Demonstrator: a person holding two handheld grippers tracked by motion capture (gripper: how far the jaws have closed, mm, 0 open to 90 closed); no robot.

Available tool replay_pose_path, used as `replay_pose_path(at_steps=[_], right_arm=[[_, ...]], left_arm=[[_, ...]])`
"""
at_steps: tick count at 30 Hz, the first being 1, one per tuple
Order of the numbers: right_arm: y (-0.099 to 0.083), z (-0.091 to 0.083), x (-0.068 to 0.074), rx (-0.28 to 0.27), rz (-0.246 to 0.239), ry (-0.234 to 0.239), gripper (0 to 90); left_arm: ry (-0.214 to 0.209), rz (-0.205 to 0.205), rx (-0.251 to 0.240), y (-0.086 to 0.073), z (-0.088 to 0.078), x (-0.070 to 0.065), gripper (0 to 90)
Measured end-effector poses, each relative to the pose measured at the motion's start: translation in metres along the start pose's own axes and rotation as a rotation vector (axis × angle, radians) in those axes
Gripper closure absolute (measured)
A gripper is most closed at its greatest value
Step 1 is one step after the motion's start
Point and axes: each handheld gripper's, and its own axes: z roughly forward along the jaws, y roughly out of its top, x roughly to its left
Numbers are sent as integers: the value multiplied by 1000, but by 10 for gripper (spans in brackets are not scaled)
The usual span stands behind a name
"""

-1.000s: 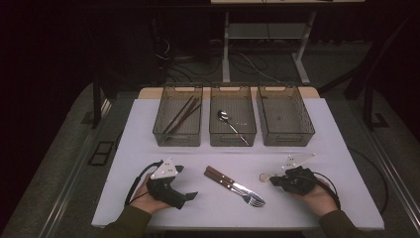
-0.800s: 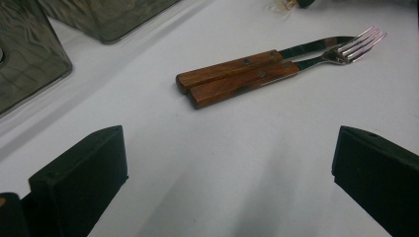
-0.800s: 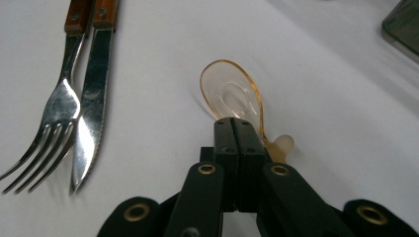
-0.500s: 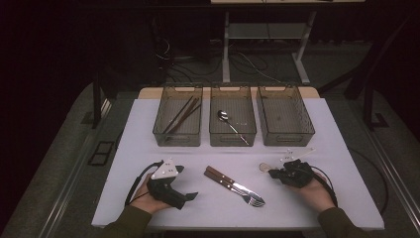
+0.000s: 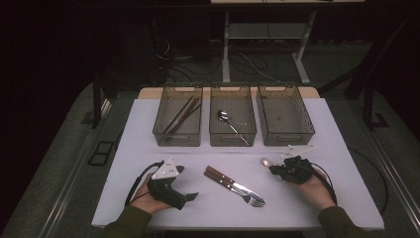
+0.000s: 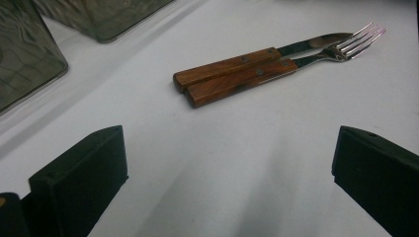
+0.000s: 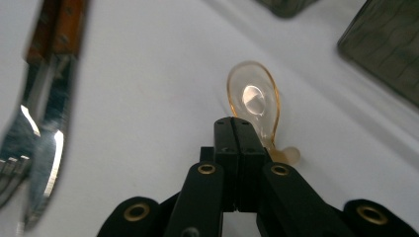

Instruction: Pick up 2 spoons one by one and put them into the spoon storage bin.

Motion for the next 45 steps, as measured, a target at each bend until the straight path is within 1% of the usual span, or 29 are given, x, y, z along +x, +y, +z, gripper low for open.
replay_pose_path(at_steps=[2, 3, 4, 5, 6, 8, 9, 11, 14, 15, 18, 20, 21, 24, 27, 30, 34, 35, 38, 41, 42, 45], right_arm=[[2, -9, -1, -45, 17, 19, 893], [3, -14, -2, -62, 19, 15, 860], [3, -18, -2, -74, 27, 16, 804], [4, -22, -3, -83, 22, 8, 776], [3, -25, -4, -87, 21, 0, 740], [2, -28, -7, -77, 0, -16, 657], [1, -29, -10, -73, -4, -32, 635], [-2, -32, -16, -66, 10, -22, 598], [-9, -34, -24, -53, 12, -19, 573], [-11, -35, -26, -46, 18, -19, 572], [-19, -34, -31, -9, 14, -7, 566], [-24, -32, -34, 9, 16, 17, 568], [-25, -32, -34, 21, 12, 18, 571], [-29, -31, -33, 35, 3, 29, 599], [-31, -30, -34, 56, -12, 23, 634], [-33, -29, -34, 45, -26, 5, 692], [-35, -29, -33, 37, -39, 1, 721], [-35, -29, -33, 34, -44, -7, 725], [-35, -29, -33, 35, -53, -4, 734], [-34, -29, -33, 37, -51, -5, 736], [-34, -29, -34, 40, -47, 2, 736], [-34, -29, -35, 38, -42, 4, 736]], left_arm=[[0, 0, -1, 0, 0, 0, 0], [-1, 0, 0, 0, 0, 0, 0], [-2, -1, 2, 0, 0, 0, 0], [-4, -1, 2, 0, 1, 0, 0], [-4, -2, 3, 0, 1, 0, 0], [-5, 5, 8, 0, 1, 0, 0], [-5, 6, 8, 0, 1, 0, 0], [-4, 6, 8, 0, 1, 0, 0], [-6, 4, 9, 0, 1, 0, 0], [-7, 6, 11, 0, 2, 0, 0], [-9, 10, 12, 0, 2, 0, 0], [-7, 8, 9, 0, 1, 0, 0], [-7, 7, 8, 0, 1, 0, 0], [-8, 6, 7, 0, 1, 0, 0], [-9, 8, 8, 0, 1, 0, 0], [-9, 5, 6, 0, 1, -1, 0], [-11, 10, 9, 0, 2, 0, 0], [-11, 11, 11, 0, 1, -1, 0], [-11, 10, 9, 0, 1, 0, 0], [-12, 6, 8, 0, 1, 0, 0], [-13, 5, 7, 0, 1, 0, 0], [-21, -9, -4, 0, 1, 0, 0]])
